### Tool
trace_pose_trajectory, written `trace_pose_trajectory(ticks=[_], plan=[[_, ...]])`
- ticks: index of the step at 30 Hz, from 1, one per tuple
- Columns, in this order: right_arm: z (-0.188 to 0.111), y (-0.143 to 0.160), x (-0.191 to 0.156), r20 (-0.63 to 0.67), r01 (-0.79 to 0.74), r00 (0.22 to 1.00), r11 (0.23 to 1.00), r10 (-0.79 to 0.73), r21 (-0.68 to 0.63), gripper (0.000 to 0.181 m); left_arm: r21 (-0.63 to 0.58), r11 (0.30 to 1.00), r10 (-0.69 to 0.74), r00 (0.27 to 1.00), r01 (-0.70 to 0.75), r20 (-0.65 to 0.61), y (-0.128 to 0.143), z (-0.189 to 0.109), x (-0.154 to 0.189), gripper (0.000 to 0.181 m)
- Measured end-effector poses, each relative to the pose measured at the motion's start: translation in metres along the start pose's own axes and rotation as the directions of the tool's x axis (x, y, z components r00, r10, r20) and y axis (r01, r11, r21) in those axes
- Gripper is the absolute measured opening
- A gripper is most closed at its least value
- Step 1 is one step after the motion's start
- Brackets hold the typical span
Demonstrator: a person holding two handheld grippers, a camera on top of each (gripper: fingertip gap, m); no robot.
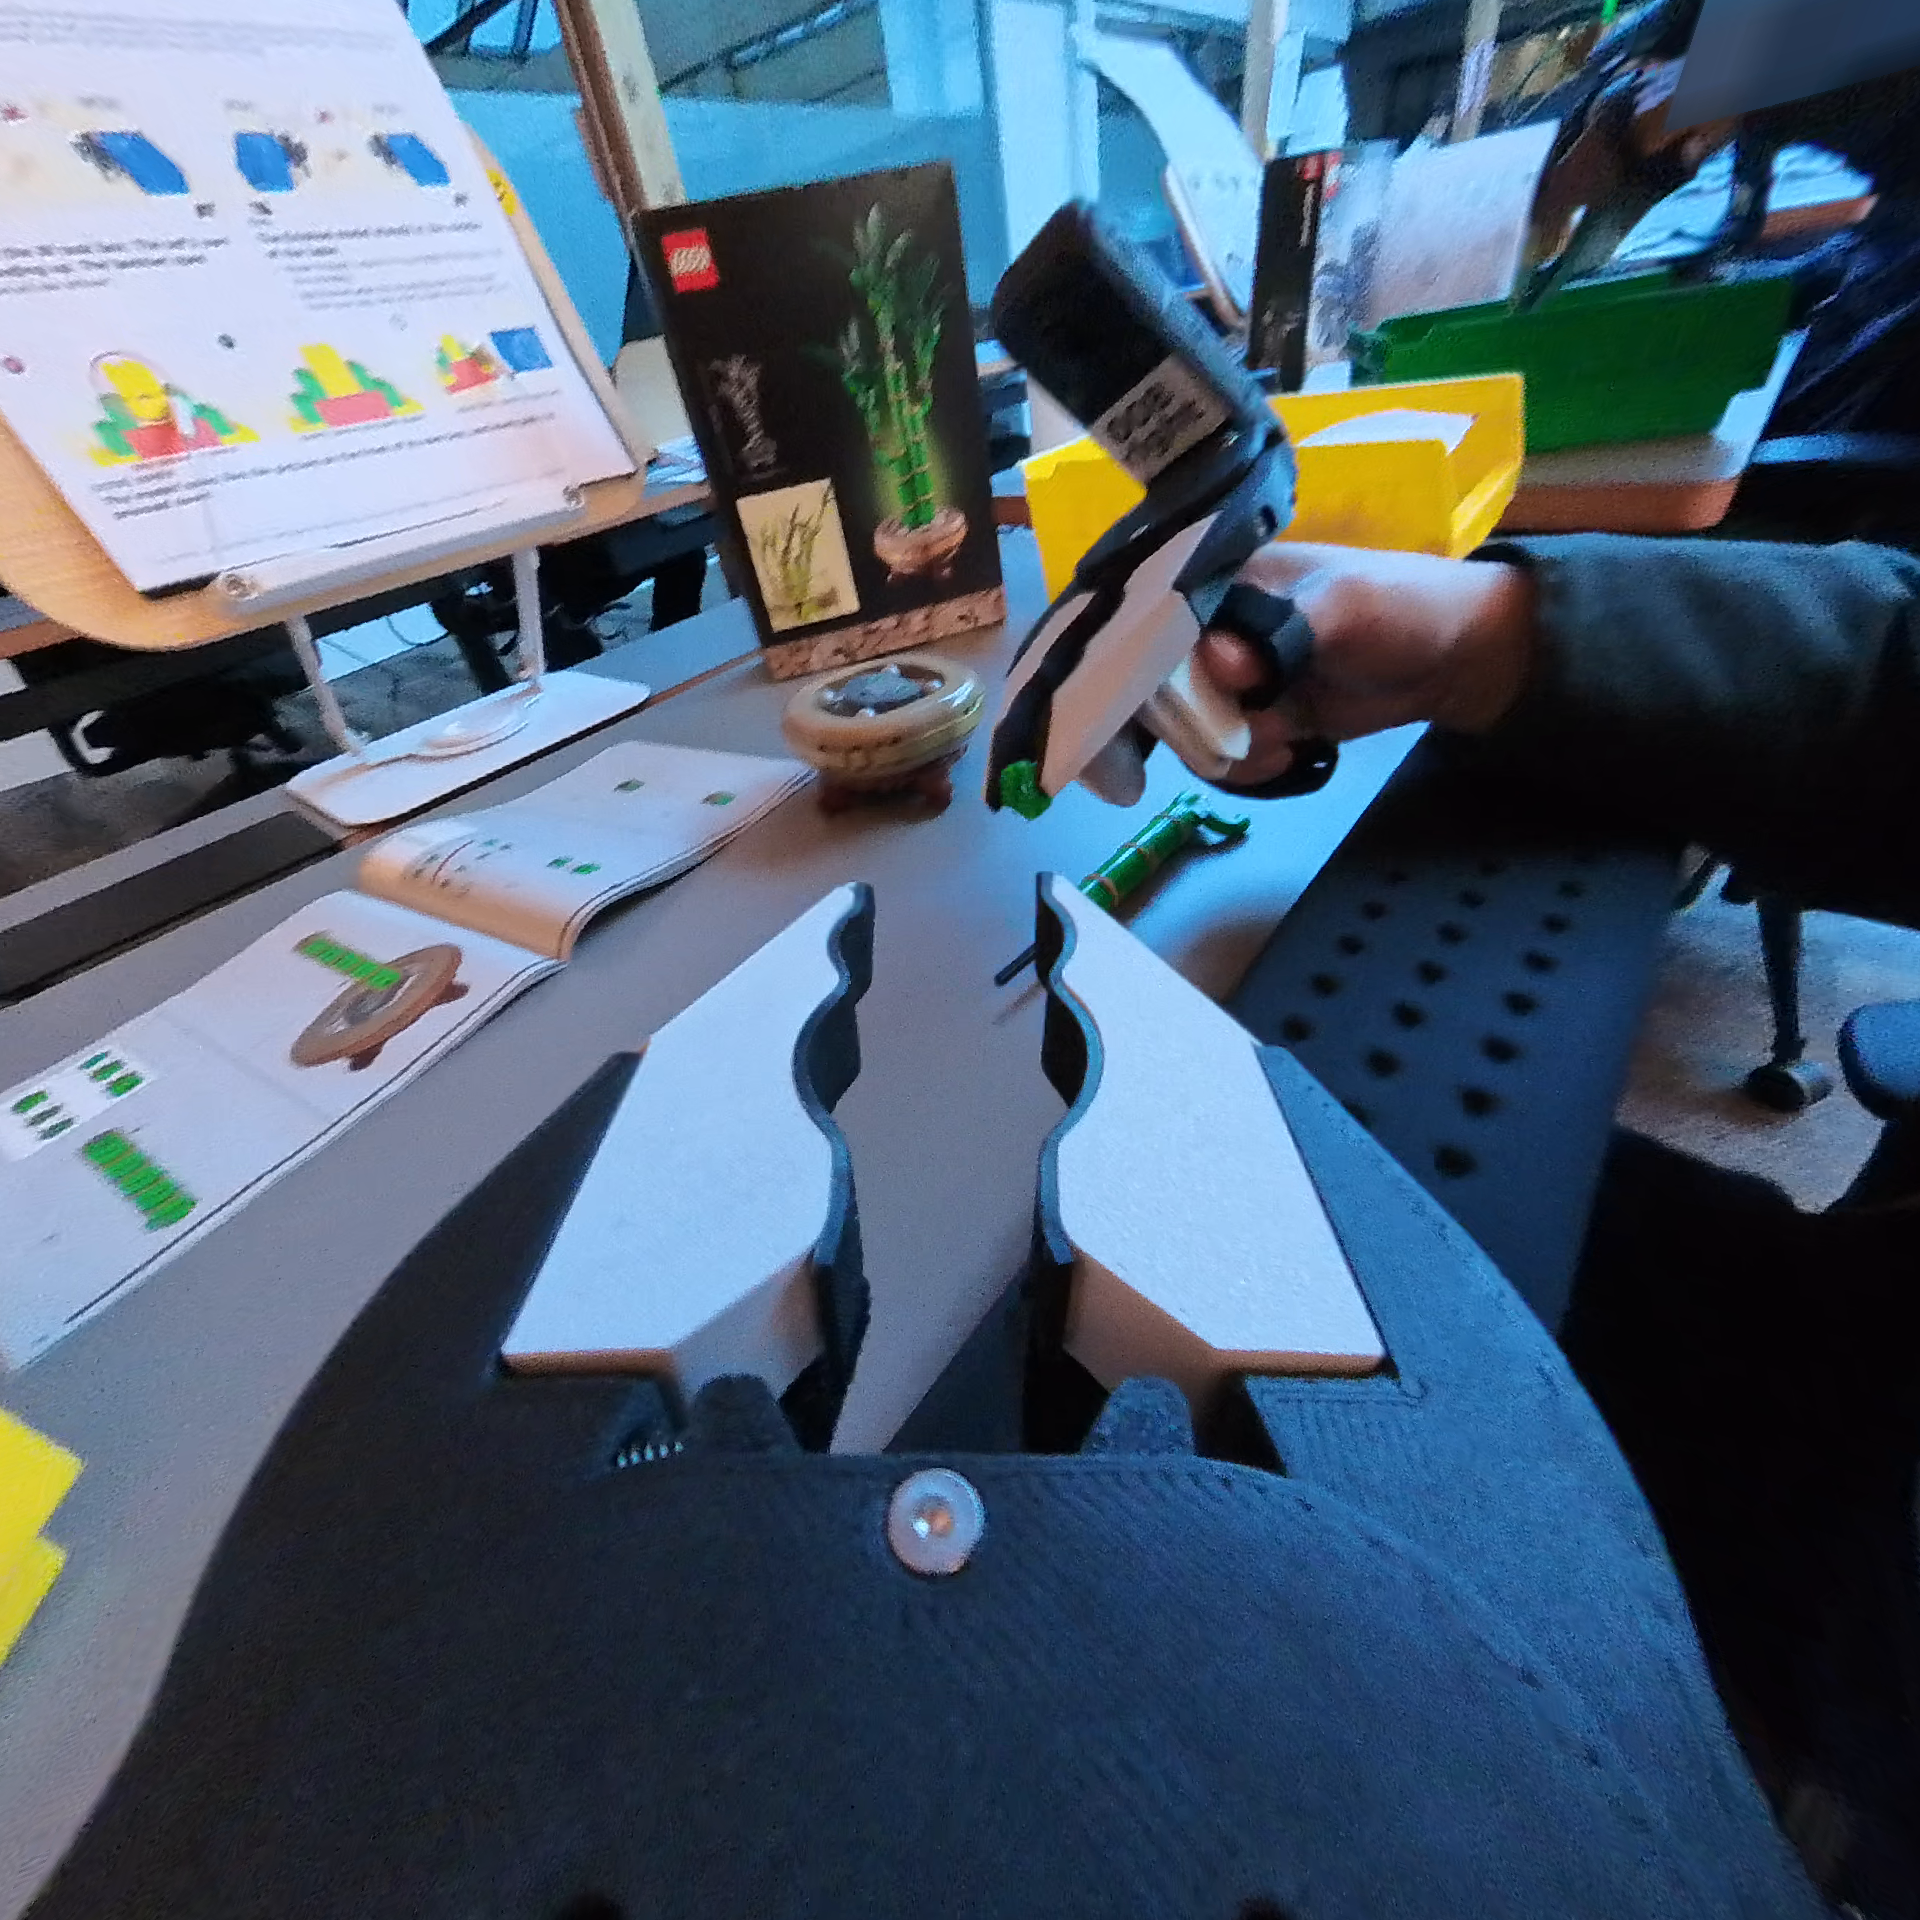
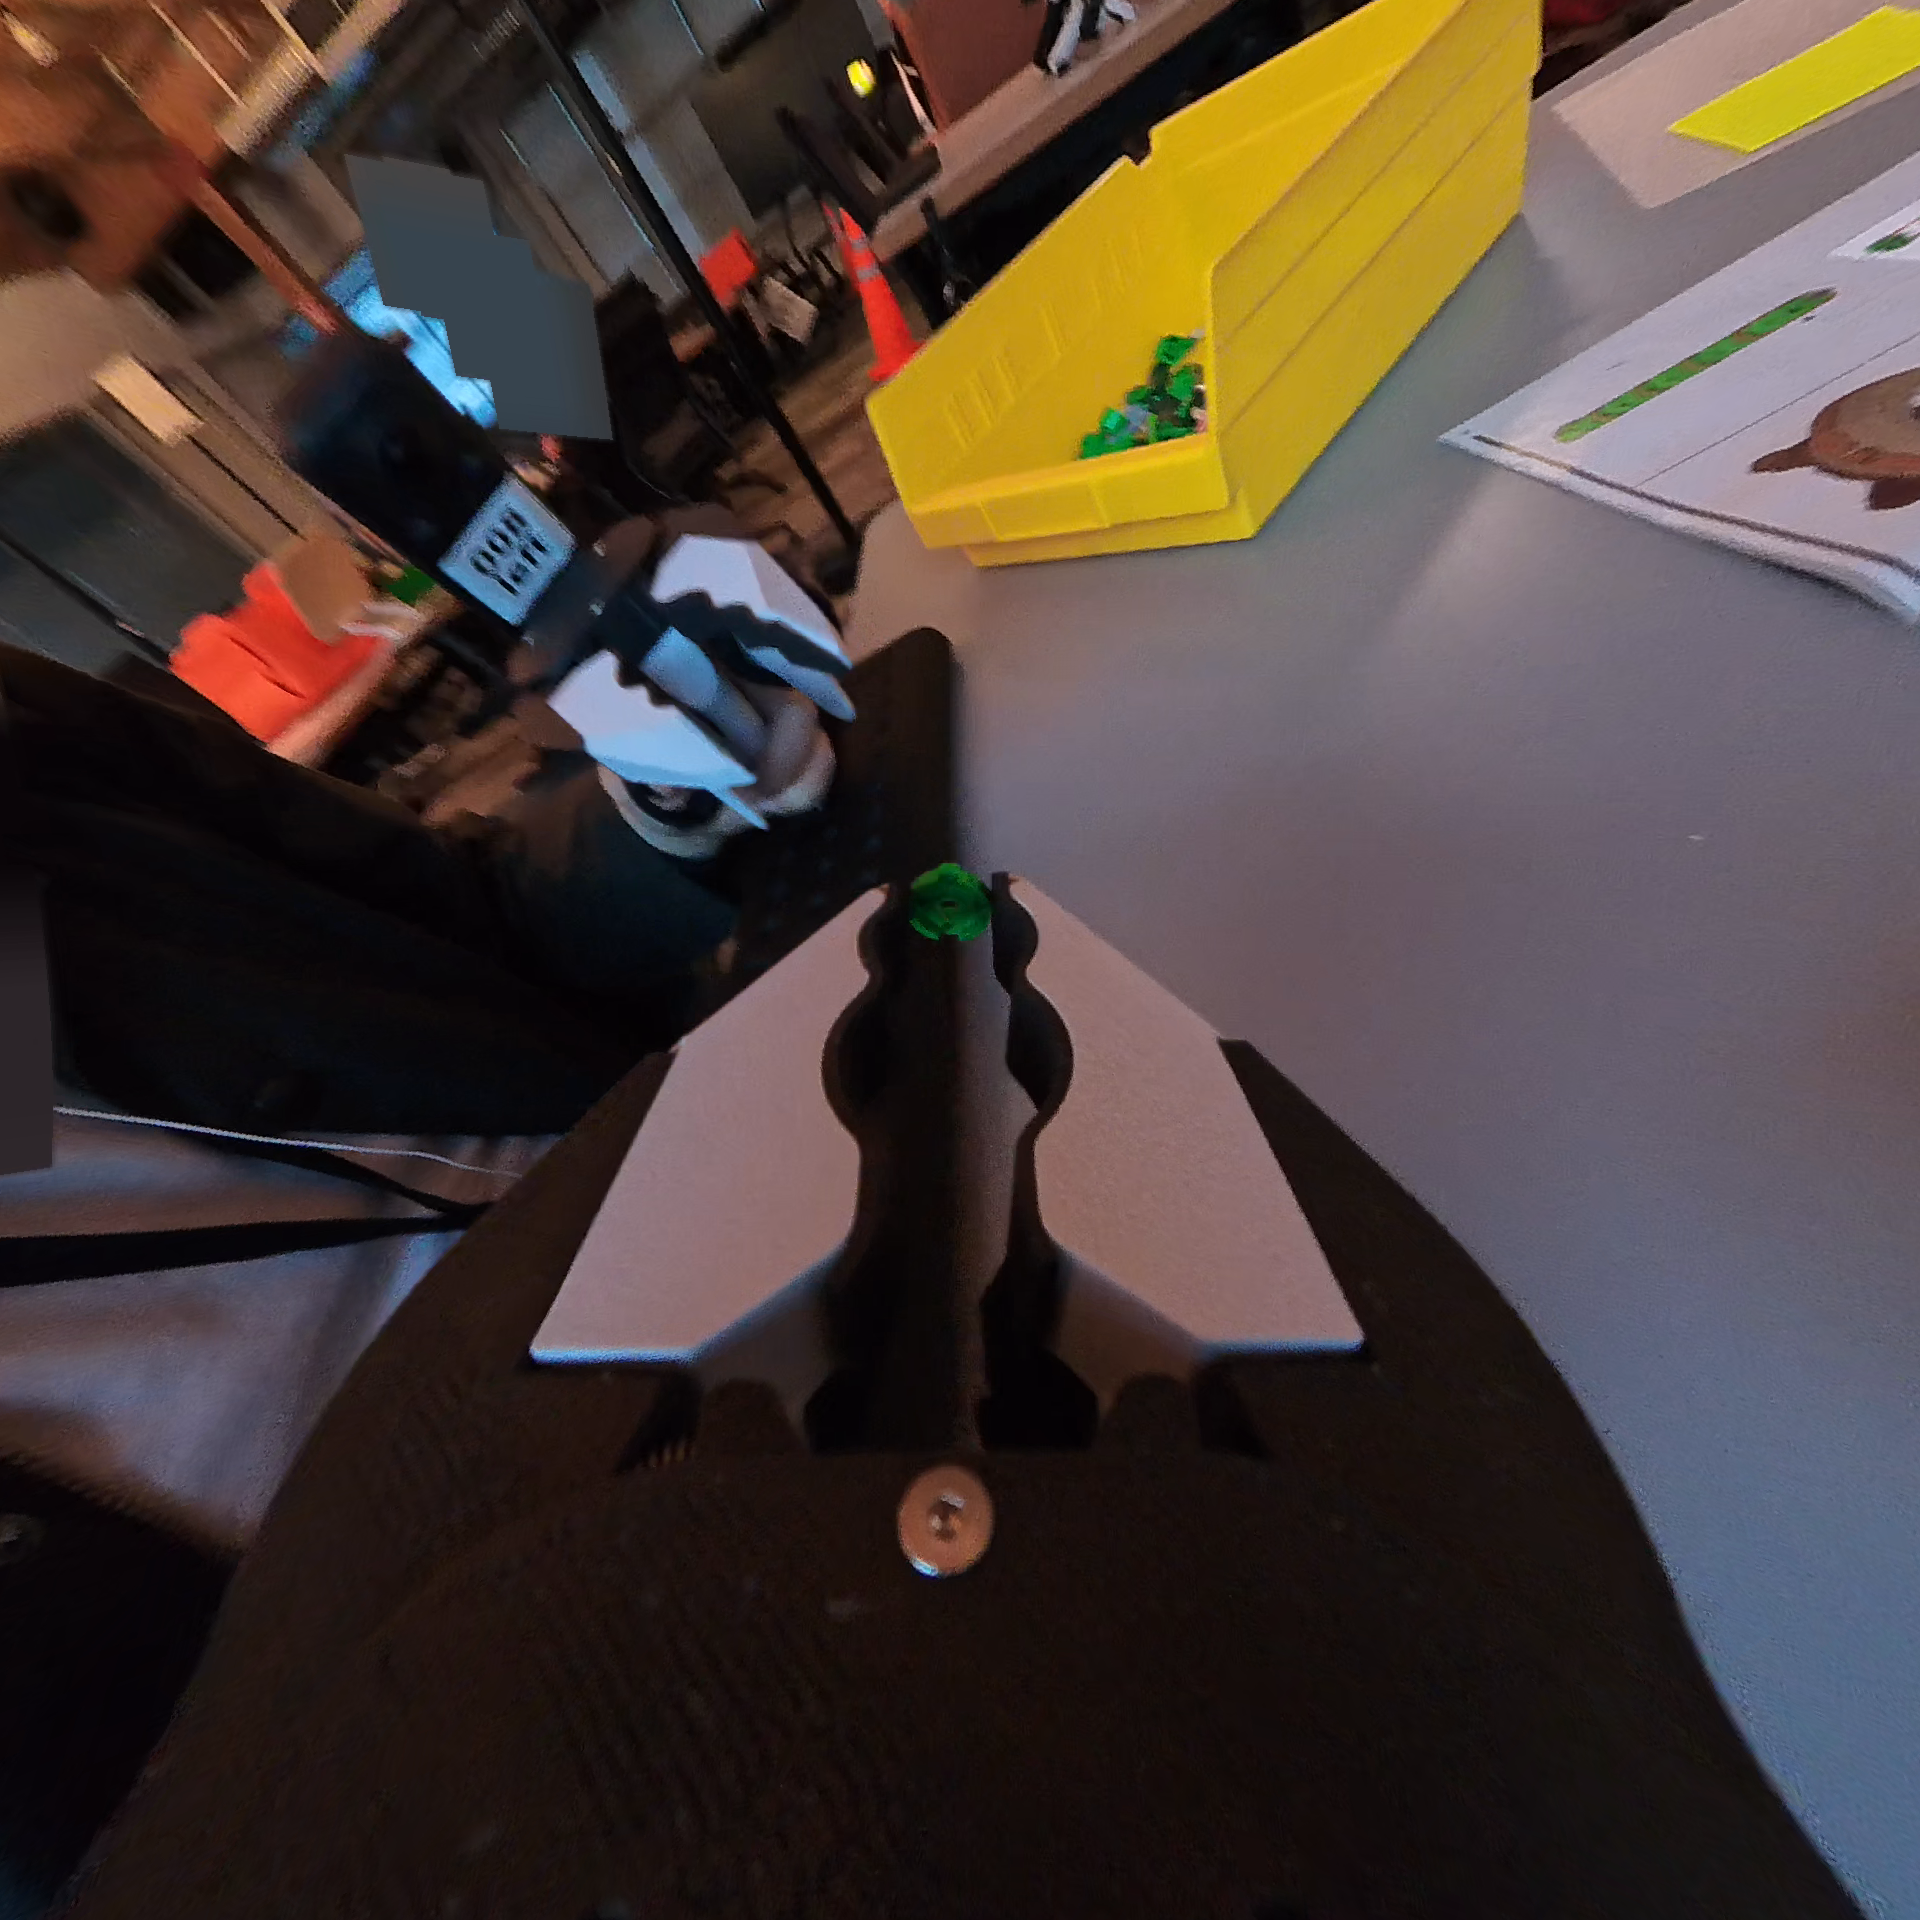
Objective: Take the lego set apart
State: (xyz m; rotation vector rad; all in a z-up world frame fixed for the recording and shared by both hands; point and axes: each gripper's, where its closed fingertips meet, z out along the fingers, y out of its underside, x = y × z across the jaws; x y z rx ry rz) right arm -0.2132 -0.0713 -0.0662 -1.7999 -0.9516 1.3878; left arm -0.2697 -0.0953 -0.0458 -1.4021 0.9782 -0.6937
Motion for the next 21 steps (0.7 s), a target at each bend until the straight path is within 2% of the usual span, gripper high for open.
trace_pose_trajectory(ticks=[4,6,12,15,21], plan=[[-0.007,-0.012,-0.01,0.18,-0.225,0.961,0.972,0.209,0.073,0.015,0.008,1.0,0.014,1.0,-0.014,-0.012,-0.003,0.01,0.005,0.03],[-0.011,-0.018,-0.012,0.231,-0.274,0.942,0.956,0.245,0.104,0.015,0.009,1.0,0.022,1.0,-0.022,-0.02,-0.004,0.014,0.008,0.031],[-0.005,-0.009,-0.018,0.245,-0.278,0.934,0.96,0.26,0.041,0.015,0.021,1.0,0.023,0.999,-0.022,-0.035,-0.003,0.017,0.01,0.032],[-0.002,-0.002,-0.016,0.233,-0.297,0.929,0.955,0.287,0.006,0.015,0.071,0.996,-0.043,0.997,0.047,-0.067,-0.009,0.011,0.007,0.028],[-0.004,-0.006,-0.013,0.265,-0.359,0.902,0.933,0.34,0.026,0.015,0.139,0.979,-0.134,0.984,0.151,-0.119,-0.017,0.003,0.001,0.027]])
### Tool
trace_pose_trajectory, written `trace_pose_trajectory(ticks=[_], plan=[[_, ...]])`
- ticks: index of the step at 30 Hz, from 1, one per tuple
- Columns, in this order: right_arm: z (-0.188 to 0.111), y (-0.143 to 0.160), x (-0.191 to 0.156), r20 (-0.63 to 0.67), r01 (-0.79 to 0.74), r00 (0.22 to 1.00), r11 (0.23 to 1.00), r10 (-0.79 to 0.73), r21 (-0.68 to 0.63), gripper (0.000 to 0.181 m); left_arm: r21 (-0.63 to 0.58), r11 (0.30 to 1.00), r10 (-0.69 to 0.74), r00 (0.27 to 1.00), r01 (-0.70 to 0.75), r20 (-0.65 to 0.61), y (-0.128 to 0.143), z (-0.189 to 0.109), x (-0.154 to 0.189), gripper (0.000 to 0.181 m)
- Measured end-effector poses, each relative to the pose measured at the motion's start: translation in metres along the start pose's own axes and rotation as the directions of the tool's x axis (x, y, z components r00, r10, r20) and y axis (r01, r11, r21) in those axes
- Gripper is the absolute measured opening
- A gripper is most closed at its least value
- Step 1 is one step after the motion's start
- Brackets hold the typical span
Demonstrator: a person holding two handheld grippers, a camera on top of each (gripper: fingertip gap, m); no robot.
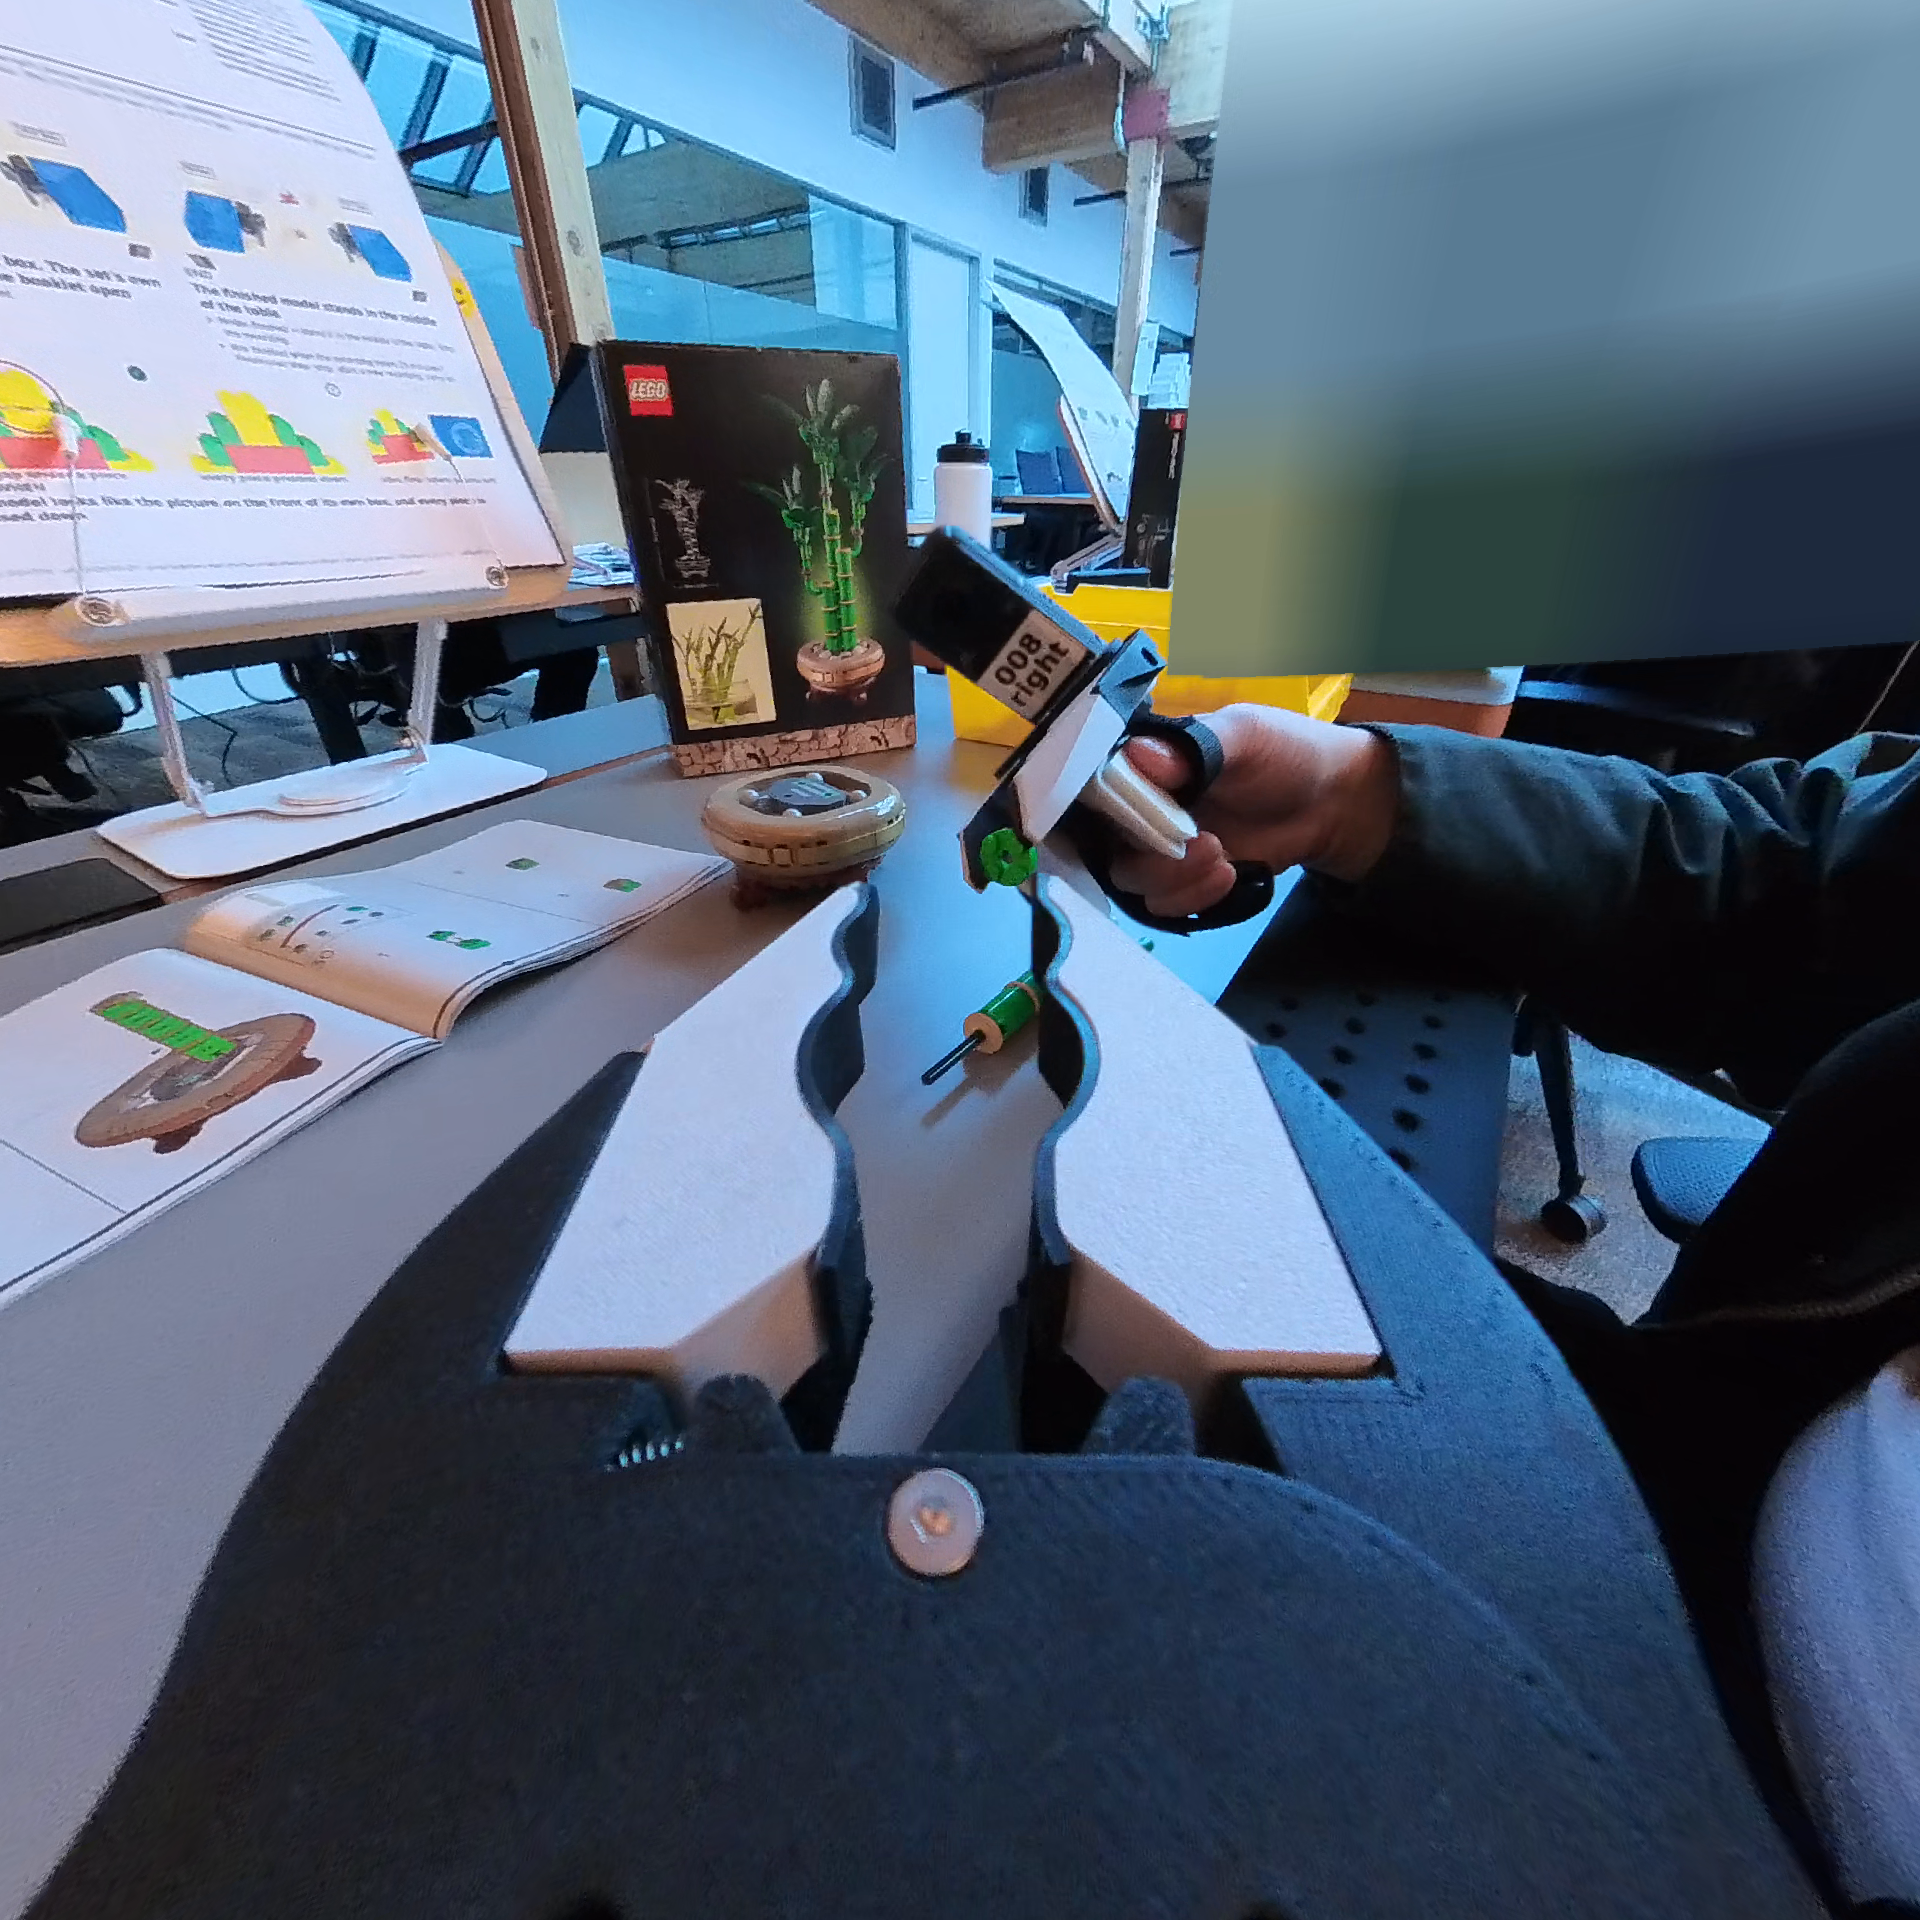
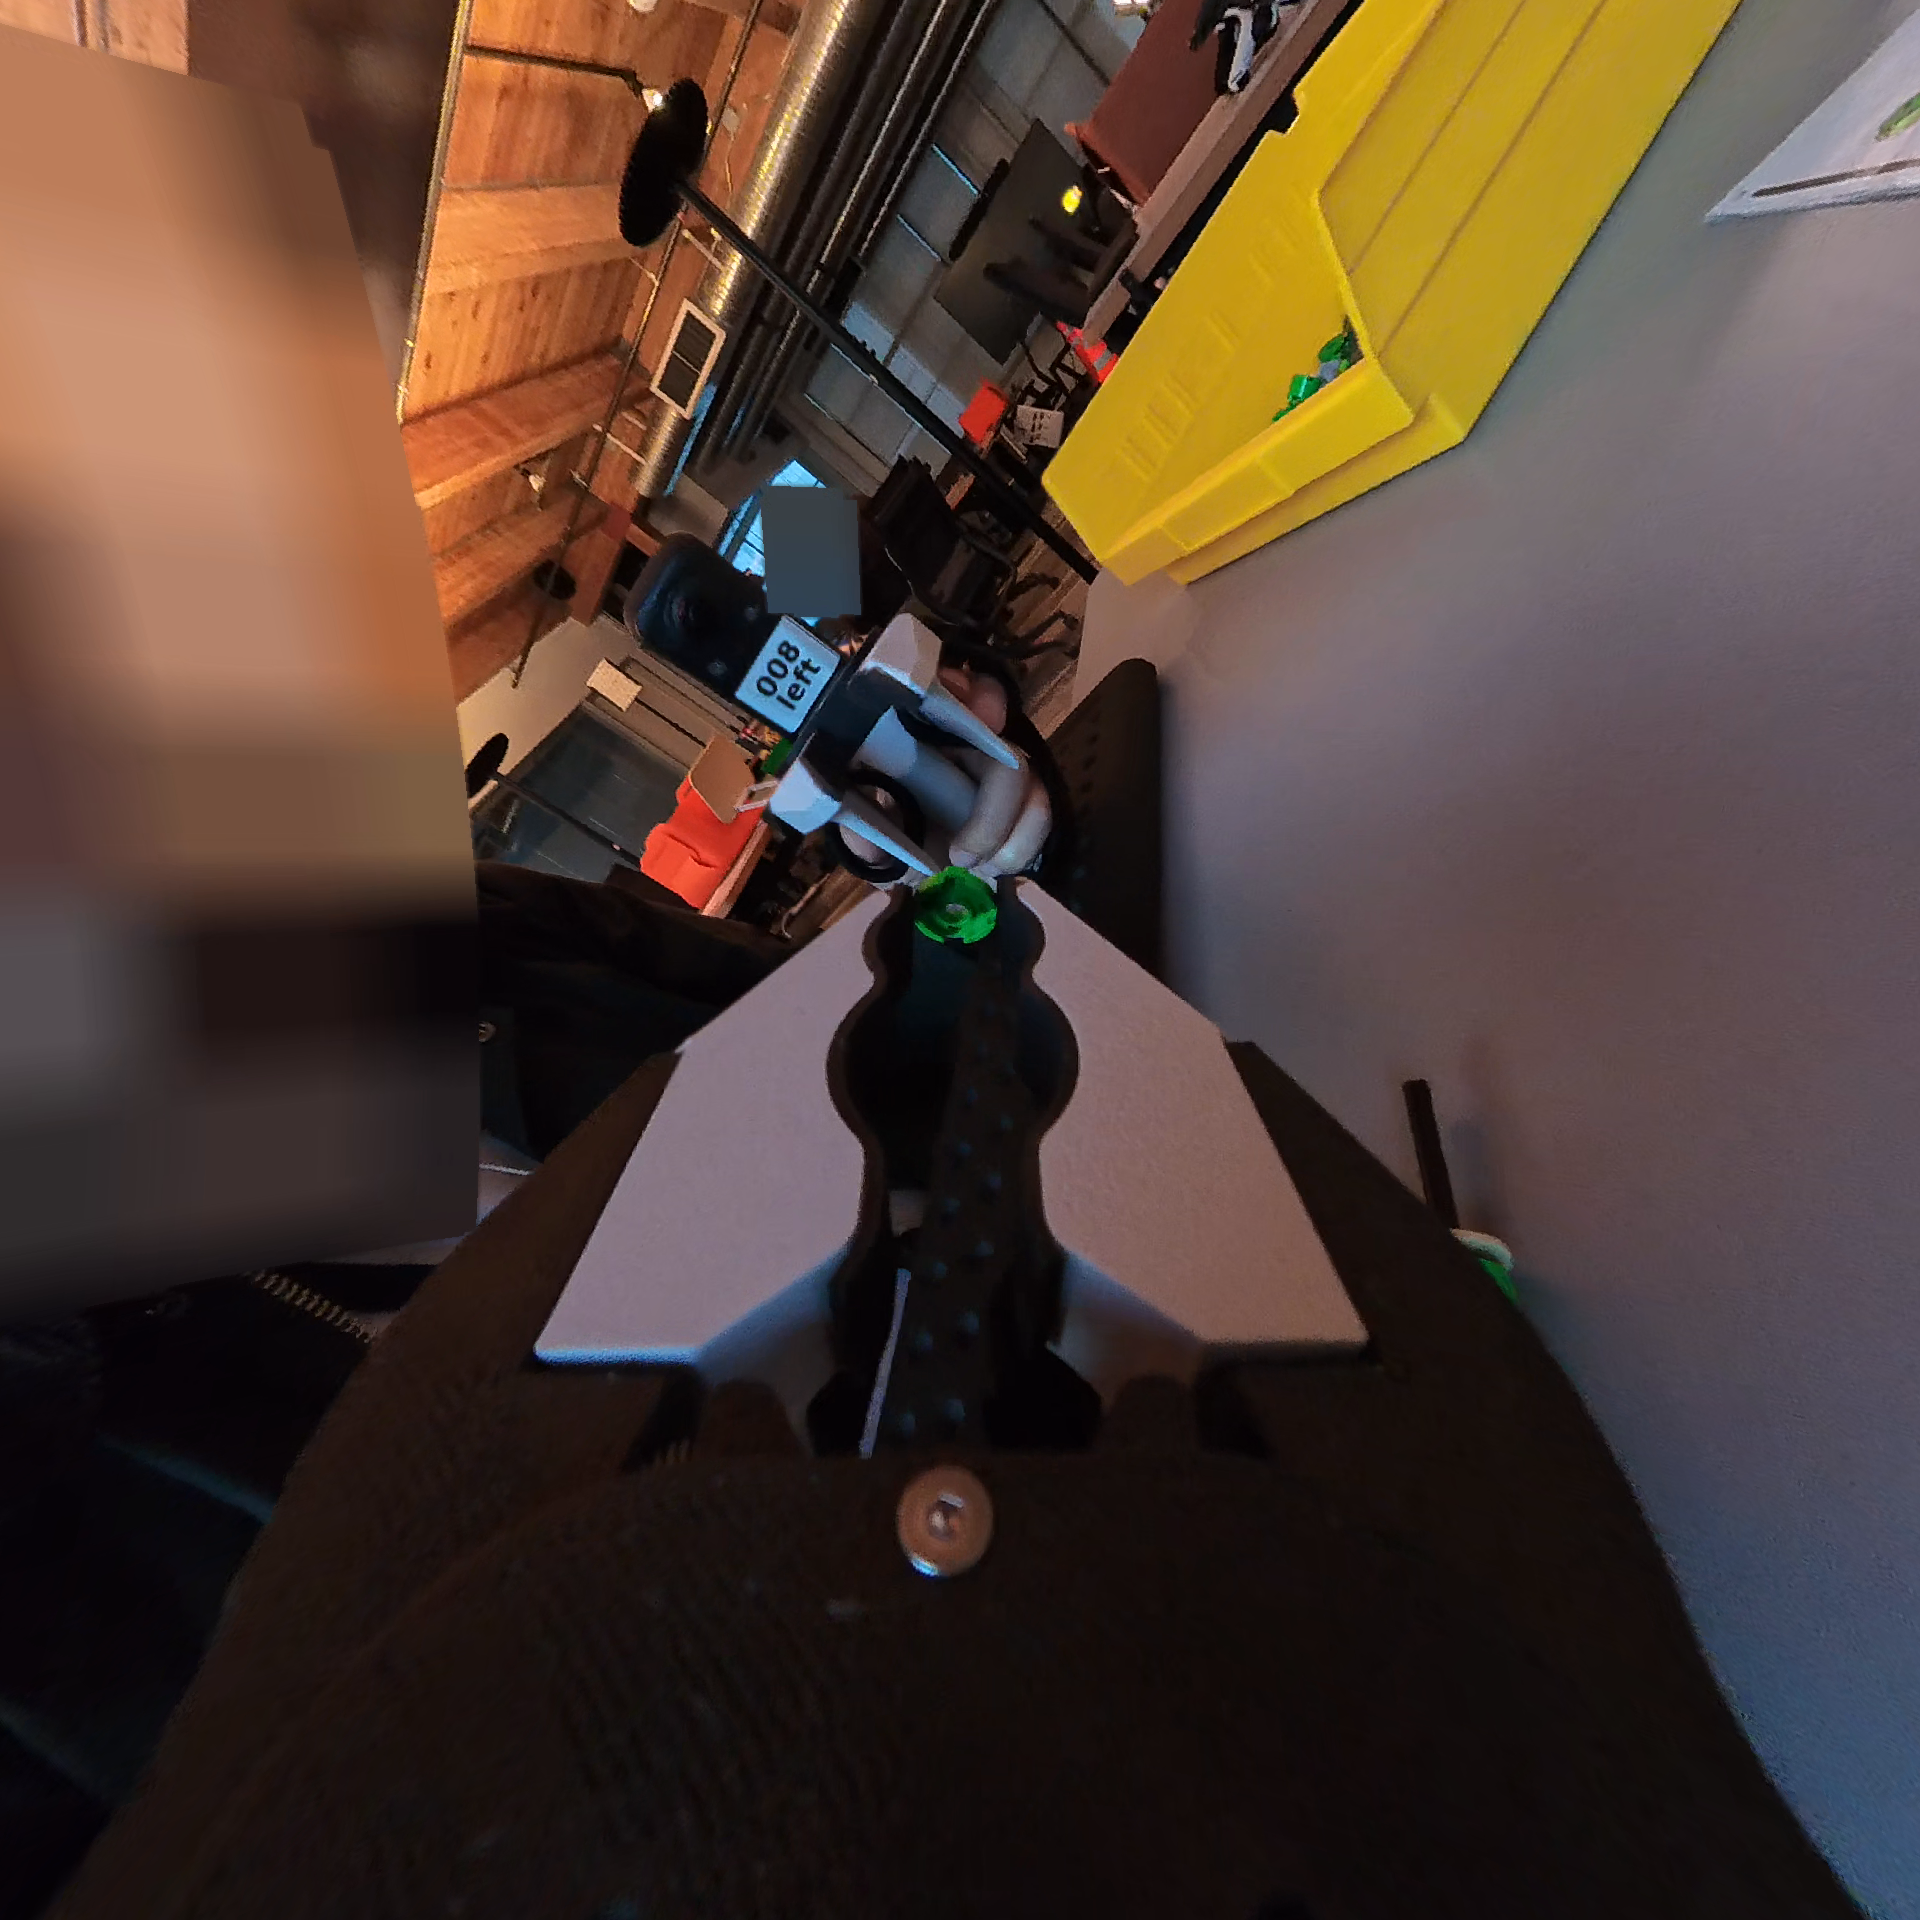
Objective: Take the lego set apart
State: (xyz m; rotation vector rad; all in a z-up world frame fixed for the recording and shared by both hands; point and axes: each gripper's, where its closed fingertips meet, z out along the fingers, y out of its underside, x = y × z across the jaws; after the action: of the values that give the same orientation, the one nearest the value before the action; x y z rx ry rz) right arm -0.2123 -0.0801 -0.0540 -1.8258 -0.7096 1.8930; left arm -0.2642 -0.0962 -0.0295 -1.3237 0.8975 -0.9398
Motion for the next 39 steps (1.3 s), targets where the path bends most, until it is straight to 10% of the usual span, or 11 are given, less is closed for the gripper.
trace_pose_trajectory(ticks=[19,31,39], plan=[[0.005,0.012,0.0,0.031,-0.027,0.999,0.997,0.029,-0.066,0.016,-0.018,1.0,0.023,0.999,-0.024,-0.042,0.003,0.002,0.007,0.022],[-0.013,-0.01,0.008,0.015,0.049,0.999,0.998,-0.049,0.028,0.016,-0.011,1.0,0.004,0.961,-0.001,0.276,-0.005,-0.062,-0.083,0.015],[-0.016,-0.011,0.027,-0.07,0.066,0.995,0.998,-0.066,0.009,0.016,0.072,0.991,-0.123,0.966,0.11,0.228,-0.008,-0.069,-0.089,0.012]])
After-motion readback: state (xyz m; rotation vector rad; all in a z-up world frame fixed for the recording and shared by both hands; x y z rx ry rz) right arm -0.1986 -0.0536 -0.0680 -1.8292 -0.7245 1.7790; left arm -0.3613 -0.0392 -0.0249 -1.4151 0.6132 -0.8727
